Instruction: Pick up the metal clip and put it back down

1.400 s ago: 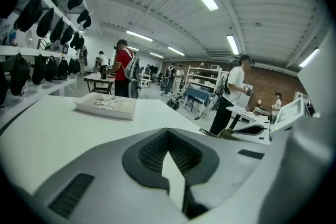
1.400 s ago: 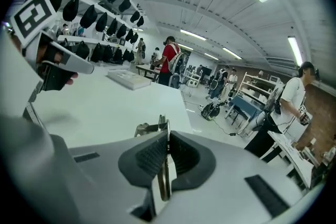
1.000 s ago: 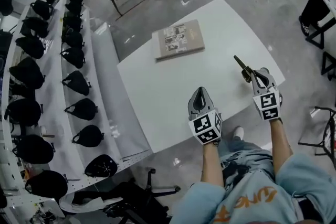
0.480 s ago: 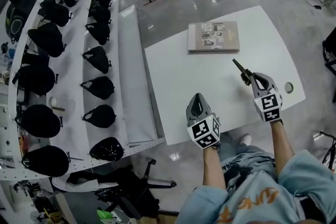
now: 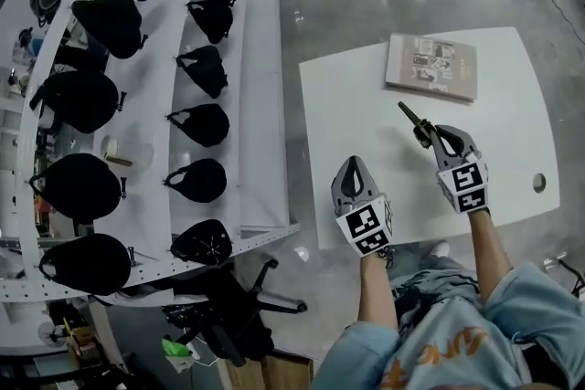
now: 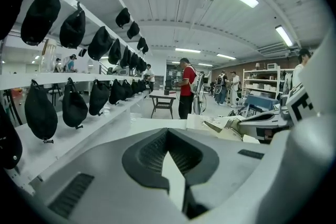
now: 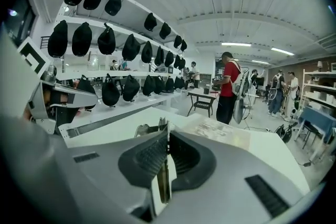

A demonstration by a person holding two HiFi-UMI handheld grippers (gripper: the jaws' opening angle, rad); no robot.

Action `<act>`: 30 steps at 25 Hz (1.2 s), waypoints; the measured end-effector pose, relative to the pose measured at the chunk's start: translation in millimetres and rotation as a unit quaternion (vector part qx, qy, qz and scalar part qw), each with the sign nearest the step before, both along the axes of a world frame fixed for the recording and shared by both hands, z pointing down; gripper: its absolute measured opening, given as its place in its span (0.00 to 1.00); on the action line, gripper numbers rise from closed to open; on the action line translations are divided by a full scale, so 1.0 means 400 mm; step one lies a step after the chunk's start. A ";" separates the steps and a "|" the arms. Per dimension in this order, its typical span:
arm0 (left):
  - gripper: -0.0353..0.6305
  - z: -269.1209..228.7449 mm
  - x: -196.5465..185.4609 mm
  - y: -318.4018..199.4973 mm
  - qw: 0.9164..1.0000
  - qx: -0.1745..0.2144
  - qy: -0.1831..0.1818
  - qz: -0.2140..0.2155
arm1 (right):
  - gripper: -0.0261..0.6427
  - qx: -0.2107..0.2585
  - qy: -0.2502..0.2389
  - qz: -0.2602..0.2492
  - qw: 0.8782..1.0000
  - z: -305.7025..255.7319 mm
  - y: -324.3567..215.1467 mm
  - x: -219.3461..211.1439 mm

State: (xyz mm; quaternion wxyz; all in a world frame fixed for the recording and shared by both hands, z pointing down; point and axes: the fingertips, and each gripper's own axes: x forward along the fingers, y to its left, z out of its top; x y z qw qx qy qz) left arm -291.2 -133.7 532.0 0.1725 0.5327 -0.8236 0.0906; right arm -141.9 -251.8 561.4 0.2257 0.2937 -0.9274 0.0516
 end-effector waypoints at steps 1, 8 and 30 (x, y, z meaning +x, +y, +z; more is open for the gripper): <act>0.07 0.004 -0.022 -0.004 1.000 -0.002 0.002 -0.003 | 0.09 0.000 0.000 -0.005 1.000 0.000 -0.006 -0.030; 0.07 0.040 -0.179 -0.023 0.999 -0.007 0.007 -0.043 | 0.09 0.003 0.010 -0.042 0.999 0.015 -0.045 -0.223; 0.07 0.201 -0.460 -0.185 0.999 -0.012 0.033 -0.035 | 0.09 0.077 0.096 -0.149 0.981 0.135 -0.177 -0.706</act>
